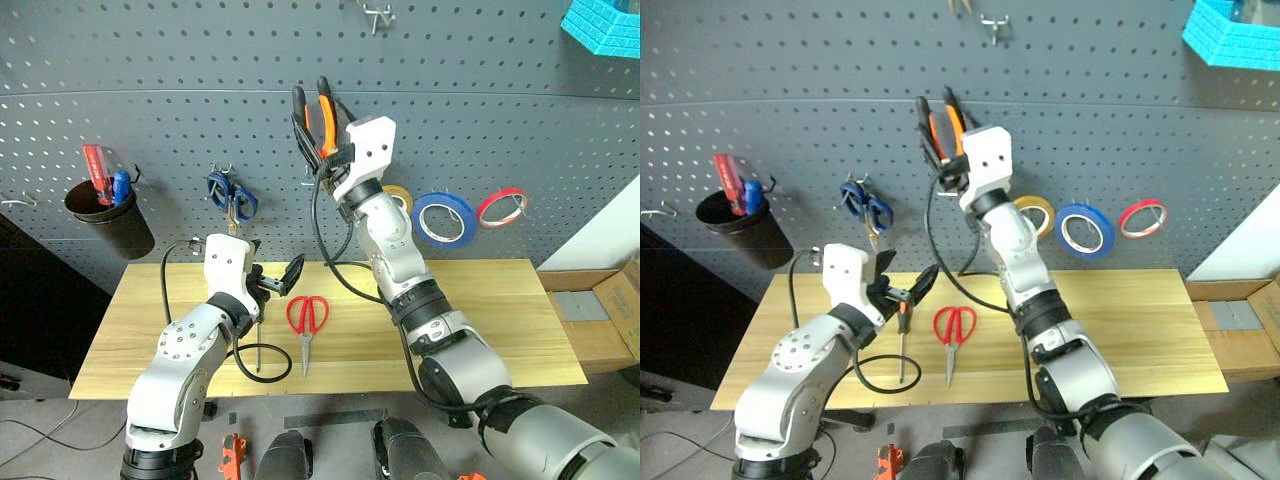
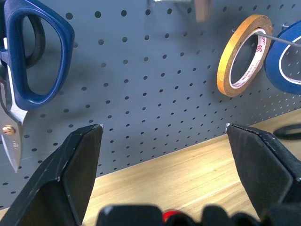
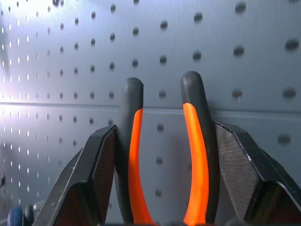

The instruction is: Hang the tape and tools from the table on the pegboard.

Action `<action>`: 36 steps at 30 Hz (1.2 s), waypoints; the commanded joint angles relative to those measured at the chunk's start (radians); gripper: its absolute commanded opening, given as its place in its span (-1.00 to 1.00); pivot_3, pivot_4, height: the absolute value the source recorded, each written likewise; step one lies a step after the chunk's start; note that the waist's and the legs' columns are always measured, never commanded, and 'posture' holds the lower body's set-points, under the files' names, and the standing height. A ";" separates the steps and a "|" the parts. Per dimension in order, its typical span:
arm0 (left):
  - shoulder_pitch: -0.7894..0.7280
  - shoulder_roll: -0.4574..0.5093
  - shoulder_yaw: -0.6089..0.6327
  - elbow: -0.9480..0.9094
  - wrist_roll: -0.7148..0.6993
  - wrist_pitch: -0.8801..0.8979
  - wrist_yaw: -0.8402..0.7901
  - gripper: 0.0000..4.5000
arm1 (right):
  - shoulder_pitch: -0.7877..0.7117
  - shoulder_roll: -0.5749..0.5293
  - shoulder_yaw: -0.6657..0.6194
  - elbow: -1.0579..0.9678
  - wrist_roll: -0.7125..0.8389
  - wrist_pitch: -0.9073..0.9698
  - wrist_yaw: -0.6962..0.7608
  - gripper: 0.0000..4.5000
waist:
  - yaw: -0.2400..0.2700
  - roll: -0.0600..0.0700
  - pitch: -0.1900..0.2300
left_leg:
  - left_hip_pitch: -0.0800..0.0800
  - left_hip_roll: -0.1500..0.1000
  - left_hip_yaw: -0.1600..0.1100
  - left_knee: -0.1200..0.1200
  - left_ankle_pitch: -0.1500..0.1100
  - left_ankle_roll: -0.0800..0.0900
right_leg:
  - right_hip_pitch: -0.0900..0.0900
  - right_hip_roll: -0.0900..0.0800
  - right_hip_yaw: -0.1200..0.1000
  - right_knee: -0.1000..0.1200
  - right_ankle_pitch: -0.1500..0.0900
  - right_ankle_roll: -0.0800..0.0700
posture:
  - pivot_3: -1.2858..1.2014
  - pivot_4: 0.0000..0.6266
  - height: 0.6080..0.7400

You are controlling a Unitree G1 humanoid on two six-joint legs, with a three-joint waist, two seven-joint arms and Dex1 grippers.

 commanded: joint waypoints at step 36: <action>-0.041 0.009 0.009 0.010 -0.008 -0.050 -0.020 1.00 | -0.088 0.066 -0.026 0.053 0.051 -0.057 0.014 0.18 | 0.002 -0.001 -0.001 | 0.000 0.000 0.001 0.000 0.000 0.000 | 0.000 0.000 0.000 0.000 0.000 0.000 | 0.12 -0.58 1.00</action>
